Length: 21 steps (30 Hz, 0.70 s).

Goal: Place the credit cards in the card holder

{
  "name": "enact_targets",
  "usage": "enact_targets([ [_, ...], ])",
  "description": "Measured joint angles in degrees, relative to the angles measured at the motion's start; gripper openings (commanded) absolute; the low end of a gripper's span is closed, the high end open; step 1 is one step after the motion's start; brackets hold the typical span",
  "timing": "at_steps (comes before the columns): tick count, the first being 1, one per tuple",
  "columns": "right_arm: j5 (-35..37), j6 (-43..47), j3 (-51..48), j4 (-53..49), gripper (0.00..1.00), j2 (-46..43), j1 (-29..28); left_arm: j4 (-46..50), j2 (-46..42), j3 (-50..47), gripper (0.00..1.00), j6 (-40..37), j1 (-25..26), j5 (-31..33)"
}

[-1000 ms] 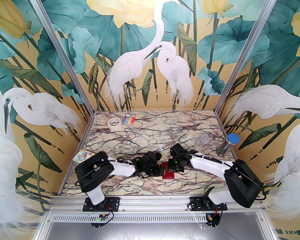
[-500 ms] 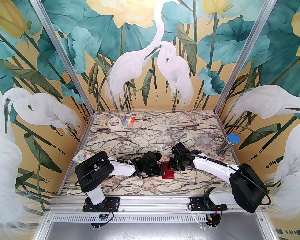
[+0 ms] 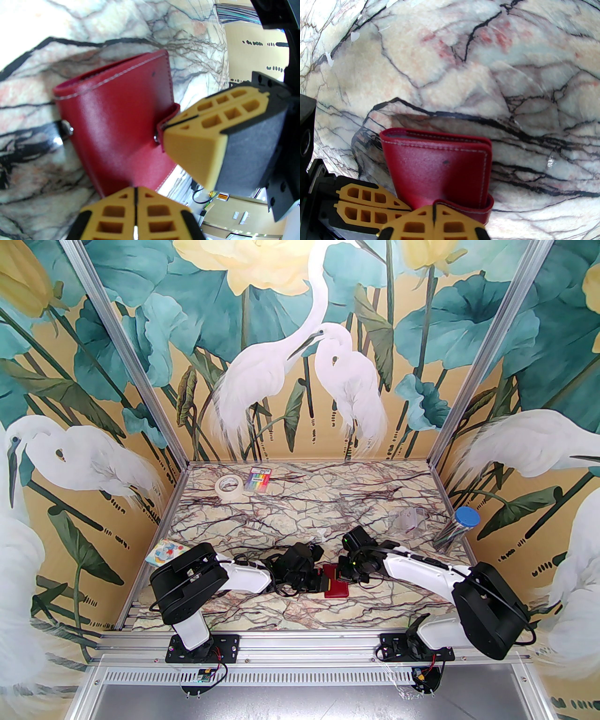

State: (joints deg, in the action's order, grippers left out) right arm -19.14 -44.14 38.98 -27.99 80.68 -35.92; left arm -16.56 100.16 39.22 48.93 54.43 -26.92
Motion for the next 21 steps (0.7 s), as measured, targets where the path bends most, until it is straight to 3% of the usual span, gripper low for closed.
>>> enact_targets([
  [21, 0.50, 0.59, 0.20, -0.24, 0.00, 0.74, 0.00, 0.02, 0.07, 0.07, 0.06, 0.00, 0.00, -0.02],
])
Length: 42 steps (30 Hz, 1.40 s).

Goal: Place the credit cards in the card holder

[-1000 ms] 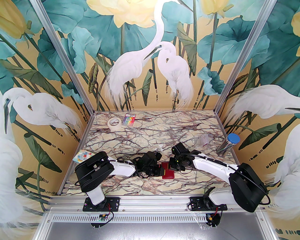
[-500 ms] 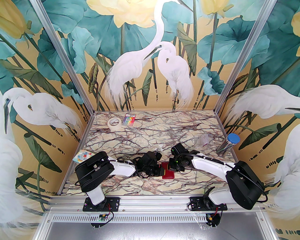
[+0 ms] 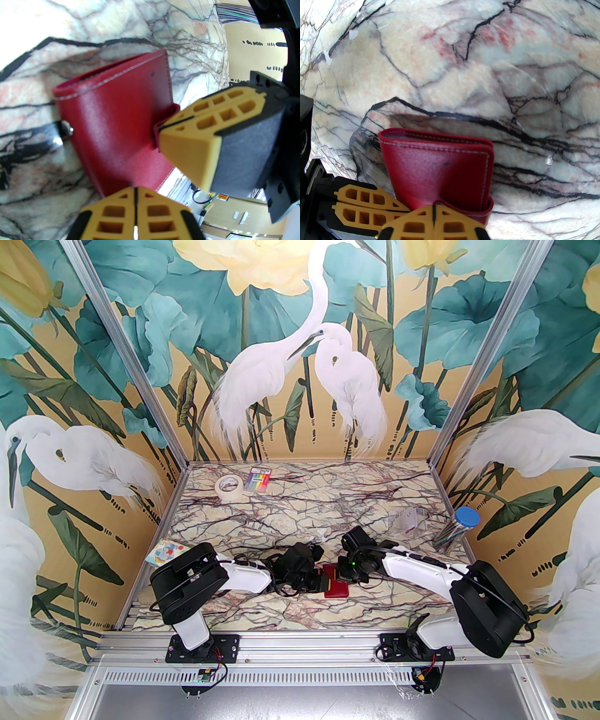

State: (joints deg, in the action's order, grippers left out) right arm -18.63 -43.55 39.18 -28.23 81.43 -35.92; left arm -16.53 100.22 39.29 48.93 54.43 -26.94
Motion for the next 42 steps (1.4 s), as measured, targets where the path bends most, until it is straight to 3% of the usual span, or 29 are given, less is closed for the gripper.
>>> enact_targets([
  [42, 2.36, 1.81, 0.57, -1.29, 0.00, 0.59, -0.46, 0.00, 0.31, 0.28, 0.06, 0.00, 0.11, -0.04],
])
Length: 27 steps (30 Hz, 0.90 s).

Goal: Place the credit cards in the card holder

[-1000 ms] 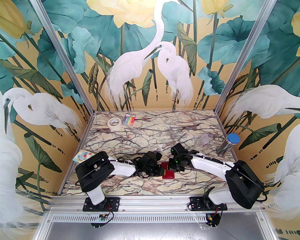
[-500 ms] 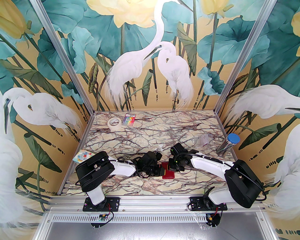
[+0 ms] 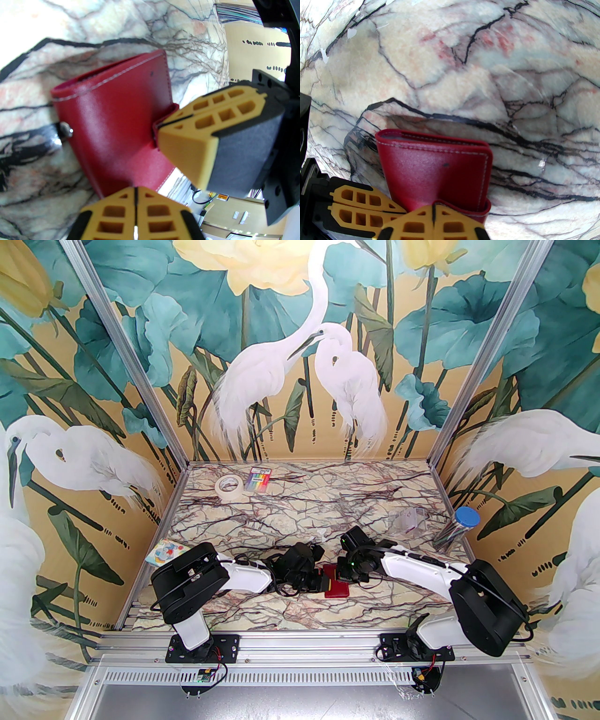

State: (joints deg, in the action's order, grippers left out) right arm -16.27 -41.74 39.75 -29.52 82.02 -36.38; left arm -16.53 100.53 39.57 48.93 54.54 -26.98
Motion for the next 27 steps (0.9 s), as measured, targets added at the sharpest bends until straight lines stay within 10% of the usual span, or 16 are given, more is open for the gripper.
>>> enact_targets([
  [10, -0.07, 0.02, -0.07, 0.07, 0.00, -0.26, 0.00, 0.00, 0.00, 0.00, 0.06, 0.00, 0.00, 0.00],
  [15, 0.98, 0.33, -0.81, -1.81, 0.28, -2.93, 0.13, 0.02, -0.07, 0.07, 0.09, -0.09, 0.11, 0.02],
  [27, 9.49, 6.64, 10.71, -9.16, 0.57, -13.03, 1.53, 17.99, -21.38, 1.20, 0.59, -7.06, -5.53, 8.48],
])
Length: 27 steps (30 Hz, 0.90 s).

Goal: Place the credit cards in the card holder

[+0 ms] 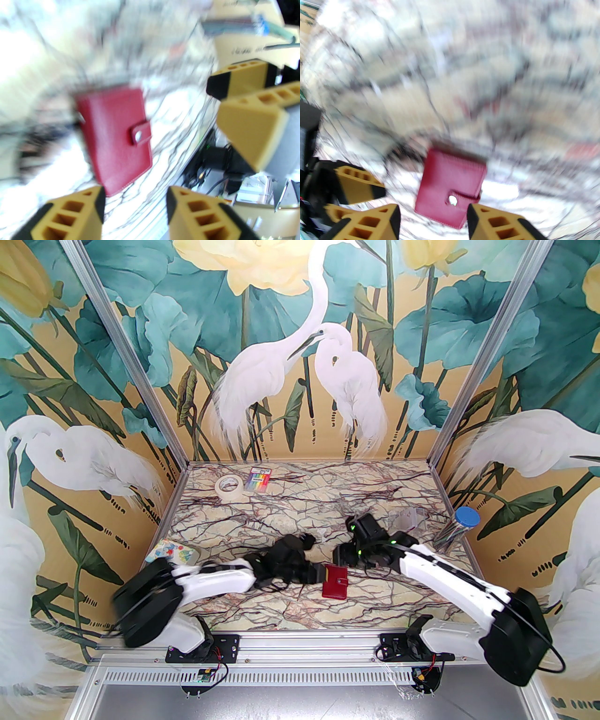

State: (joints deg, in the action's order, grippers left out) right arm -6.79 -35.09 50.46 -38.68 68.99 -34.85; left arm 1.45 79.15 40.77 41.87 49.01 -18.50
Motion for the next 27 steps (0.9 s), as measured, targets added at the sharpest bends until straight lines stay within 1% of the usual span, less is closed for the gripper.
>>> enact_targets([
  [2, 3.89, 2.56, 0.24, 1.07, 0.68, -2.25, 1.44, 4.66, -6.82, 1.01, 0.68, -2.23, -3.93, 5.29],
  [4, 7.96, 5.38, -0.48, 2.99, 0.69, -4.02, 3.52, 8.70, -12.61, 1.97, 0.72, -4.42, -7.15, 12.35],
  [7, 12.70, 9.44, -3.21, 7.43, 0.70, -5.60, 9.16, 12.66, -21.03, 1.97, 0.77, -9.07, -10.23, 26.95],
  [8, 14.23, 11.26, -5.11, 10.03, 0.70, -6.08, 11.37, 12.70, -23.63, 1.07, 0.77, -11.17, -10.95, 32.61],
  [10, 16.26, 14.62, -9.94, 15.61, 0.71, -7.54, 14.88, 10.19, -28.20, -2.84, 0.82, -15.52, -12.15, 41.42],
  [11, 17.05, 16.33, -12.90, 18.36, 0.76, -8.68, 16.41, 7.96, -30.53, -5.95, 0.83, -18.27, -12.98, 45.27],
  [12, 17.68, 17.79, -15.43, 20.70, 0.81, -9.75, 17.75, 6.05, -32.39, -8.90, 0.84, -20.63, -13.90, 48.24],
  [14, 18.43, 19.87, -20.76, 25.73, 0.81, -12.31, 21.00, 1.81, -35.36, -15.47, 0.84, -25.86, -16.94, 53.00],
  [16, 18.82, 21.59, -23.98, 29.75, 0.81, -14.16, 24.83, -2.71, -36.00, -20.57, 0.85, -30.32, -20.70, 55.63],
  [18, 18.80, 23.28, -26.36, 35.36, 0.81, -14.86, 28.50, -7.85, -35.21, -24.30, 0.89, -34.84, -23.39, 56.83],
  [20, 18.64, 24.37, -29.29, 43.21, 0.81, -13.77, 32.24, -16.87, -32.11, -28.35, 0.90, -39.19, -25.57, 56.22],
  [22, 19.08, 25.09, -30.73, 48.52, 0.80, -9.86, 34.16, -22.99, -26.25, -30.18, 0.92, -40.98, -29.38, 54.45],
  [23, 19.08, 25.62, -30.69, 50.42, 0.80, -6.97, 34.49, -24.50, -22.34, -29.97, 0.95, -41.62, -31.47, 53.46],
  [27, 19.02, 27.85, -30.27, 58.86, 0.81, 2.71, 34.60, -28.98, -10.86, -25.38, 0.95, -43.47, -36.26, 48.81],
])
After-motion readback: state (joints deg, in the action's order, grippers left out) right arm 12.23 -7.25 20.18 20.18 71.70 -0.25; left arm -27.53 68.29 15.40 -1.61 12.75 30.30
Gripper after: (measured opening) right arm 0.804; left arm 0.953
